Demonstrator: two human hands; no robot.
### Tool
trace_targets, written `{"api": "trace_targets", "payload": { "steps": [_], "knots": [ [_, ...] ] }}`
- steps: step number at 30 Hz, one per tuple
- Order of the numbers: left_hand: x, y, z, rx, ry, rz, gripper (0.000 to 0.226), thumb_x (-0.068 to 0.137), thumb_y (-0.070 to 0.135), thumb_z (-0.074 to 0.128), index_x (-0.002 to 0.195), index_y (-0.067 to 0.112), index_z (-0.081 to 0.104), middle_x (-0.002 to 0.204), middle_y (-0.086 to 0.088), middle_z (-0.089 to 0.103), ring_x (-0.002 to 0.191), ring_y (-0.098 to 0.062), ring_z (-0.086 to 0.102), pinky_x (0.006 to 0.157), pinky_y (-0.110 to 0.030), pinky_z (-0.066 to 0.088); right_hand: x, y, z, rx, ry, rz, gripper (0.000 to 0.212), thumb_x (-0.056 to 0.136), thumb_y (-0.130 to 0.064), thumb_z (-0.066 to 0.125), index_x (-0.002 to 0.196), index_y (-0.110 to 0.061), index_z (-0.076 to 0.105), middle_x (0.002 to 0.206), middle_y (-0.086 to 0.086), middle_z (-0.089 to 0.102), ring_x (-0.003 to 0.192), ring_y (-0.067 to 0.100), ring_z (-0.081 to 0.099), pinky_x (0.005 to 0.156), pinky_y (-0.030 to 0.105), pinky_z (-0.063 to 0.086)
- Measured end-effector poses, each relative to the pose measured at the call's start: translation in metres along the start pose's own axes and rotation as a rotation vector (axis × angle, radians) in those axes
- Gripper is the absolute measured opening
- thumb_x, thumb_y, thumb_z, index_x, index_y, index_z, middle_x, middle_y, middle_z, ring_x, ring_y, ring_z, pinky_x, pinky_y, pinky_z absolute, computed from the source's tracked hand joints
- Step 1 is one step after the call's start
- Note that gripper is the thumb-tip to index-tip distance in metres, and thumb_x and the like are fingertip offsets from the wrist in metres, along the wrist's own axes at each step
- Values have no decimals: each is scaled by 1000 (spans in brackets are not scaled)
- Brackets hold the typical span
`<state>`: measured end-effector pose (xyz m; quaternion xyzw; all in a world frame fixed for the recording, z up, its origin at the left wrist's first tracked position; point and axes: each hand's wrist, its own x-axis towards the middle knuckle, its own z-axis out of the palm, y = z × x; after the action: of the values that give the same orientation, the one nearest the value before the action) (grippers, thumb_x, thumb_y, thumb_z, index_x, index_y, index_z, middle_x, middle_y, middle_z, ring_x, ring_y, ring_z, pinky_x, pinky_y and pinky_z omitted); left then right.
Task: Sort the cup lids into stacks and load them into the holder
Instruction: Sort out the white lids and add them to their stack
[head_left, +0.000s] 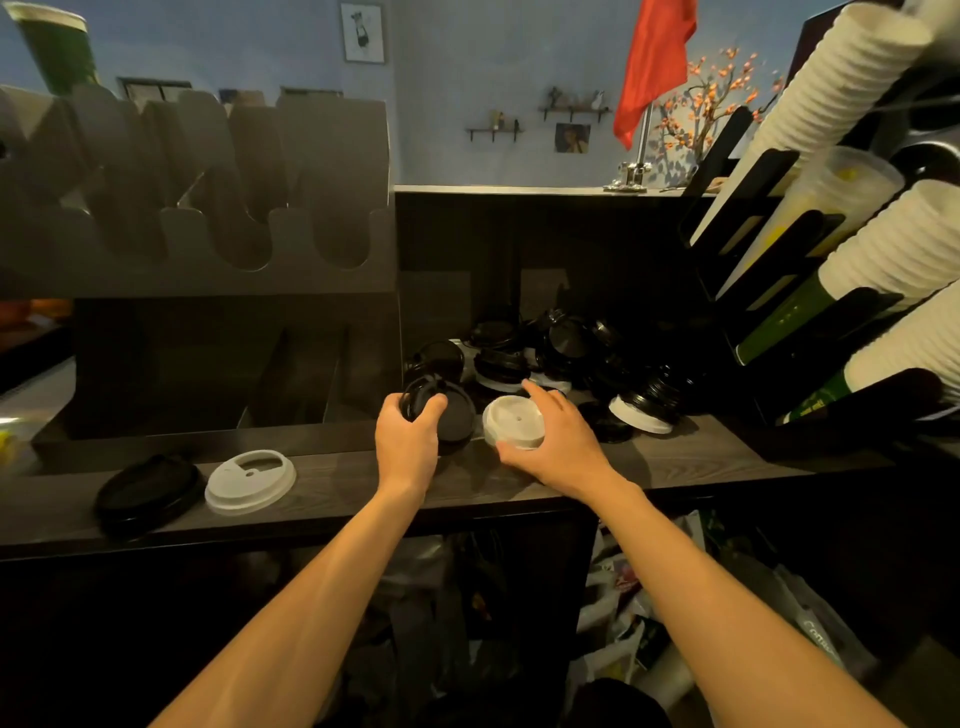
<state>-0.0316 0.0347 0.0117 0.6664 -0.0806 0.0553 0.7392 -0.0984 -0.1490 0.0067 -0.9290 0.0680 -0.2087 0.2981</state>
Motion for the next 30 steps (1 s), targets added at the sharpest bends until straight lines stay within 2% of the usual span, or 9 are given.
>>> {"api": "trace_targets", "payload": {
  "steps": [2,4,5,8,10,12,16,22,30],
  "knots": [
    [-1,1,-2,10,-27,0,31,94,29,70,121,20,57,109,0,63,106,-22,64,81,-29,55,-1,-2,1,145,108,6,93,79,-50,78,156,-27,30,150,-3,39,137,19,39,111,44,40],
    [-3,2,-3,43,-81,22,59,95,29,70,146,25,42,127,8,54,118,-14,54,94,-31,52,-3,-8,4,265,185,2,92,78,-52,78,154,-28,31,148,-6,41,134,16,42,109,44,44],
    [-2,1,-2,67,-114,55,60,96,28,69,149,29,41,132,11,52,122,-11,51,102,-35,49,-3,-12,6,295,191,-10,92,79,-52,79,154,-28,32,146,-7,42,132,14,43,108,42,45],
    [-2,2,1,89,-202,95,20,104,31,56,119,34,69,116,15,69,115,-9,62,99,-32,52,-3,-24,16,297,153,-83,92,79,-51,80,154,-25,34,139,-14,42,125,4,42,101,30,44],
    [-6,9,3,11,-258,25,28,108,36,45,104,35,73,101,12,75,104,-8,68,87,-21,51,0,-26,19,290,134,-117,92,78,-50,81,153,-24,34,137,-12,43,122,4,43,97,23,40],
    [-4,8,2,-14,-314,-26,37,108,42,42,101,31,77,99,8,78,103,-9,70,91,-24,53,4,-25,20,282,121,-132,91,78,-46,82,152,-22,34,136,-10,40,120,4,42,92,15,37],
    [5,2,1,-47,-323,-72,29,106,36,52,108,25,79,108,3,78,114,-19,68,104,-39,51,8,-21,20,310,117,-115,88,83,-43,79,154,-21,31,138,-8,35,117,-1,39,85,6,38],
    [7,-1,1,-68,-260,-60,21,103,26,59,100,23,79,101,0,78,109,-22,69,94,-35,55,11,-16,20,465,203,-40,74,89,-42,74,150,-23,36,134,-11,38,121,6,44,97,22,44],
    [7,-3,0,-70,-282,-61,21,101,22,61,91,24,79,96,2,78,105,-21,69,89,-33,54,13,-15,25,385,117,-123,87,83,-35,81,155,-23,32,146,-12,34,128,-2,34,94,6,32]
  ]
}}
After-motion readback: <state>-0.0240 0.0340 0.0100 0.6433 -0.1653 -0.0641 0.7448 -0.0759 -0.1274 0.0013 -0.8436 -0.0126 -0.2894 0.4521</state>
